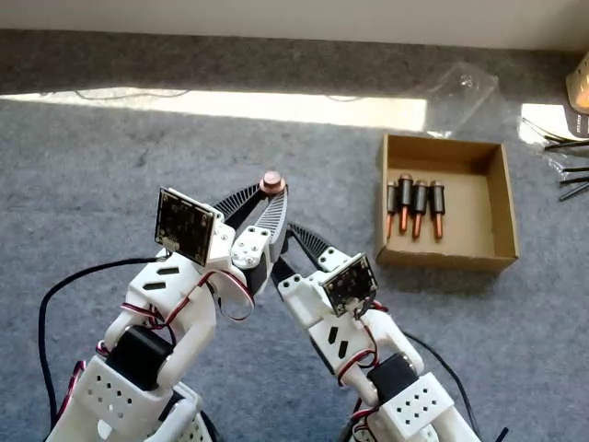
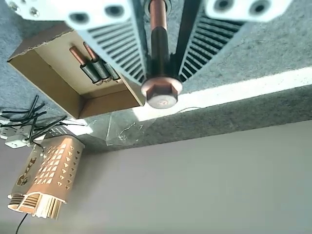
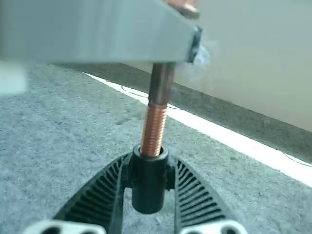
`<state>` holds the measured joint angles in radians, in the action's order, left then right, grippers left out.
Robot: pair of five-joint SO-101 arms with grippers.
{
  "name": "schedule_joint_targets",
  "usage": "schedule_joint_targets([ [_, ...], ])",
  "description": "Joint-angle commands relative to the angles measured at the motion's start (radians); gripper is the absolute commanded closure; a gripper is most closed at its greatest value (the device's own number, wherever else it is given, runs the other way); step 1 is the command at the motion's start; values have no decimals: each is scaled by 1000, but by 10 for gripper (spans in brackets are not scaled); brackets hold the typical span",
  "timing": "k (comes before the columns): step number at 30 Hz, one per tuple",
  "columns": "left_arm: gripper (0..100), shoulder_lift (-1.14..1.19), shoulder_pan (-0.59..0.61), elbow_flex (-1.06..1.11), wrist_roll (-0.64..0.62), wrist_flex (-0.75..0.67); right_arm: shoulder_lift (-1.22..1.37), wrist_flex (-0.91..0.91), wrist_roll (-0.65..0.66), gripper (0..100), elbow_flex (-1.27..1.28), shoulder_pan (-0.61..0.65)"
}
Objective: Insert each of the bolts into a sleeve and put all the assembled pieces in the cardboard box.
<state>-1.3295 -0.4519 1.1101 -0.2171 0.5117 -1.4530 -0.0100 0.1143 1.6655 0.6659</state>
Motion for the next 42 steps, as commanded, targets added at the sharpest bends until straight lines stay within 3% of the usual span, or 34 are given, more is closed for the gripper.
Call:
schedule_joint_targets([
  [1,995,-16,-1,-5,-17,-23,-13,-27,12,995,-10,-15],
  [8,995,-33,-1,24,-17,-26,-13,-27,12,995,-10,-16],
  [15,994,-199,-1,139,-11,-26,-15,-25,12,995,-10,-16],
  [19,994,-252,-7,208,69,-28,-15,-24,9,995,-10,-15],
  [23,994,-260,-4,220,69,-28,-15,-21,-54,995,-10,-16],
  [42,992,-260,-2,275,72,-26,-15,-19,-52,995,-10,-16],
])
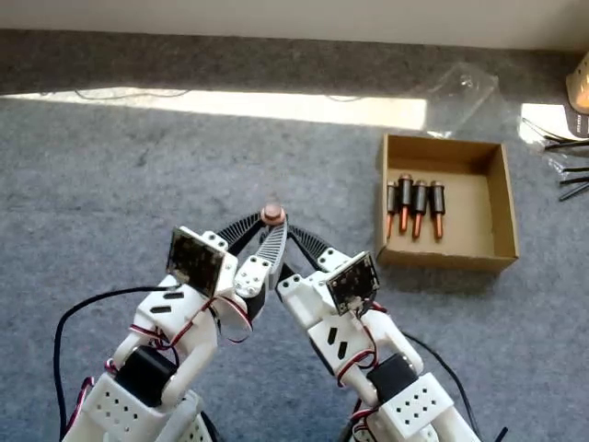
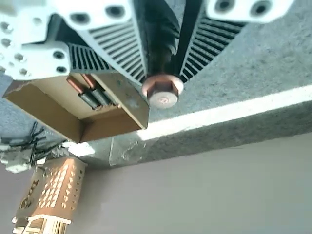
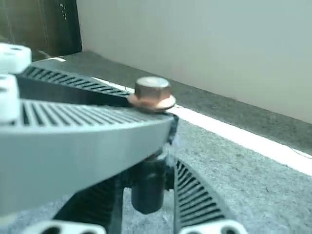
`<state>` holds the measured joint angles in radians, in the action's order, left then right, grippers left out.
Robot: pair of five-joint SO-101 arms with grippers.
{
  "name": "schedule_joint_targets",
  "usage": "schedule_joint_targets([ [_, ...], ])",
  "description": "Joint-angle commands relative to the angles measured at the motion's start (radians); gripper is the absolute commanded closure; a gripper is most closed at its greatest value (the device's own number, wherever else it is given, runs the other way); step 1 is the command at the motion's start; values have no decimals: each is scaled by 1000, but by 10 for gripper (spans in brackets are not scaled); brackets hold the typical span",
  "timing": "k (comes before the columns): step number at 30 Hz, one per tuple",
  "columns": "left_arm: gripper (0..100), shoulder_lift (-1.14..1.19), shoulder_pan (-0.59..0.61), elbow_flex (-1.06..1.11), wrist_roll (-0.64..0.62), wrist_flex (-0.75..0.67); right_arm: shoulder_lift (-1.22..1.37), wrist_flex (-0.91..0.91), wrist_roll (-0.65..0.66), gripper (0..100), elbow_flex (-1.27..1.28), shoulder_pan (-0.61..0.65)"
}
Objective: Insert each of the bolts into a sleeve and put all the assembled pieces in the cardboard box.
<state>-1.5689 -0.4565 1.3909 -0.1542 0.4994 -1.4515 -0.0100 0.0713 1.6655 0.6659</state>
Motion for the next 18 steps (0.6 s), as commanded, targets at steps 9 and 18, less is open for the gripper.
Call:
schedule_joint_targets([
  [9,954,-19,4,-1,11,-12,-16,-19,-9,995,-10,-16],
  [18,888,-19,51,1,11,-11,-16,-19,-9,995,-10,-16],
])
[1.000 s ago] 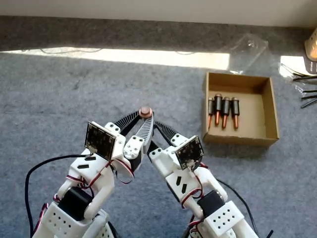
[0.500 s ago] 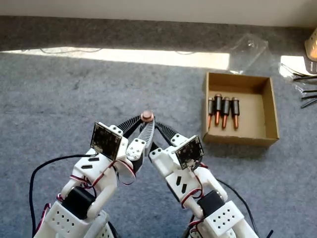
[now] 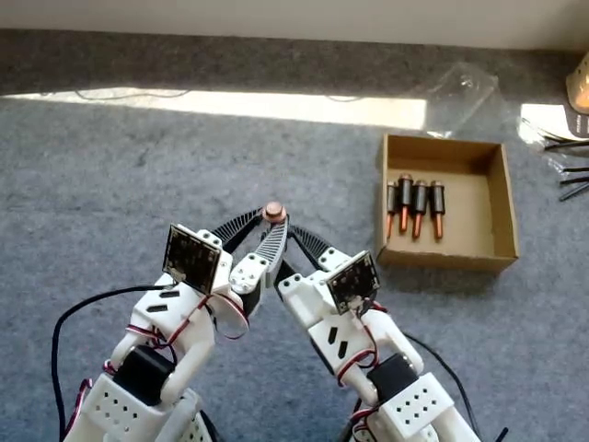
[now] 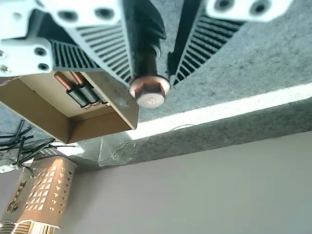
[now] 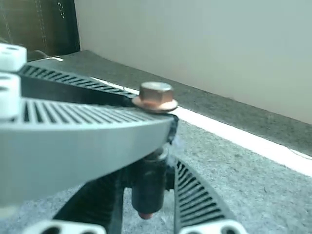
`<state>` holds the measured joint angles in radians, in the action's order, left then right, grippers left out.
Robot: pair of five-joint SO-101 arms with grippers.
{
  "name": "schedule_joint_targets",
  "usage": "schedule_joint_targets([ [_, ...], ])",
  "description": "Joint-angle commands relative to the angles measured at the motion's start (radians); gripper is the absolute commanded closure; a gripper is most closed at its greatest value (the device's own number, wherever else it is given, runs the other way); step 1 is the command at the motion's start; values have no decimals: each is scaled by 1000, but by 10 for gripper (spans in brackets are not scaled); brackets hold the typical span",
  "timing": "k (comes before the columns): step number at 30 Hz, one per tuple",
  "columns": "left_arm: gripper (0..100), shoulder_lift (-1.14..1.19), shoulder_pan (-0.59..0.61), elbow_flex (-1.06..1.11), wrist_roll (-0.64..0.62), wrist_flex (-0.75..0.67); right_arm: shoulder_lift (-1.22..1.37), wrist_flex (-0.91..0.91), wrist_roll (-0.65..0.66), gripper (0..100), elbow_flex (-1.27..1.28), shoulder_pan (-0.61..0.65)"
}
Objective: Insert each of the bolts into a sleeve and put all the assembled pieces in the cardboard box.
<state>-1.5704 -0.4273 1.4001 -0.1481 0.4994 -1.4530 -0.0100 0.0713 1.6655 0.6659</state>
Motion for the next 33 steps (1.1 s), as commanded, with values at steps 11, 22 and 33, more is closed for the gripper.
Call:
schedule_joint_targets([
  [11,822,-18,-15,12,5,-9,-15,-19,-9,995,-10,-16],
  [22,848,-28,93,-77,5,-11,-15,-19,-8,995,-8,-27],
  [33,944,-28,341,-107,247,-9,-15,-19,-8,995,-4,-162],
])
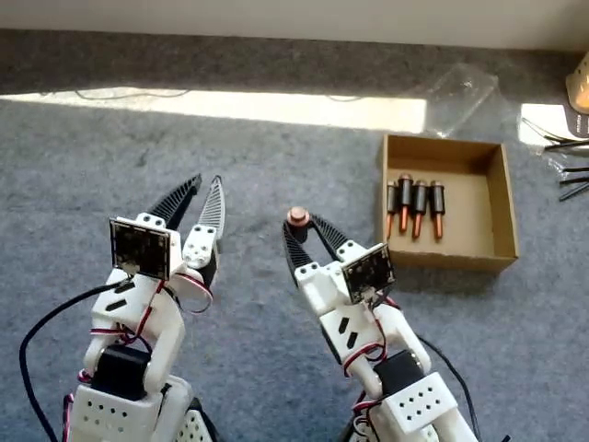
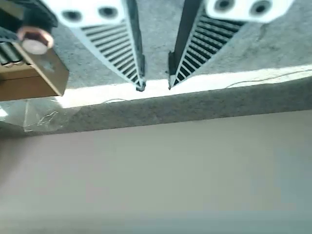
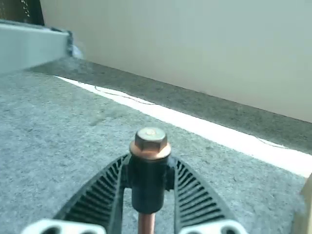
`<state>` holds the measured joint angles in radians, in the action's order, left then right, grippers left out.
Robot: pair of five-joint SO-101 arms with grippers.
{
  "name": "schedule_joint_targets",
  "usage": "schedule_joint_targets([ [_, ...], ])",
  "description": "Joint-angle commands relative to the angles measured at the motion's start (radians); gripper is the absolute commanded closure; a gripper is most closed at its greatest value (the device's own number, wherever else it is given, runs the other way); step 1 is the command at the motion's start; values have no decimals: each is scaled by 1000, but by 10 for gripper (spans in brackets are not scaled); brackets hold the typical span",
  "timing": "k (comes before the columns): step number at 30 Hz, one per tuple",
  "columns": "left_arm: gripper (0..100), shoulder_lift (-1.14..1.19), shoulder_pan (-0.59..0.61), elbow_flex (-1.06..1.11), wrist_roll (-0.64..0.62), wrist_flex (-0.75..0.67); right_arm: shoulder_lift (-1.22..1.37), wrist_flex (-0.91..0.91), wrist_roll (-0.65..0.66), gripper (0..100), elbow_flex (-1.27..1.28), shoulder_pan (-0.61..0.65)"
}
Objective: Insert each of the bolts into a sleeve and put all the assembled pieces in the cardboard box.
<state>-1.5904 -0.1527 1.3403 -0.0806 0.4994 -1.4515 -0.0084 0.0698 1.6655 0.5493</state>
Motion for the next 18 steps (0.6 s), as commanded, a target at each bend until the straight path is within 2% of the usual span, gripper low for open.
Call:
schedule_joint_targets([
  [1,971,-8,81,-42,218,-9,-16,-21,-6,995,-4,-61],
  [2,996,-10,91,-41,242,-9,-16,-21,-6,995,-4,-77],
  [7,995,-10,148,-36,253,21,-16,-21,-6,995,-5,-139],
  [13,995,-12,223,-41,253,78,-16,-21,-6,995,-4,-142],
  [18,995,-197,268,-33,252,187,-16,-21,-6,995,-5,-142],
])
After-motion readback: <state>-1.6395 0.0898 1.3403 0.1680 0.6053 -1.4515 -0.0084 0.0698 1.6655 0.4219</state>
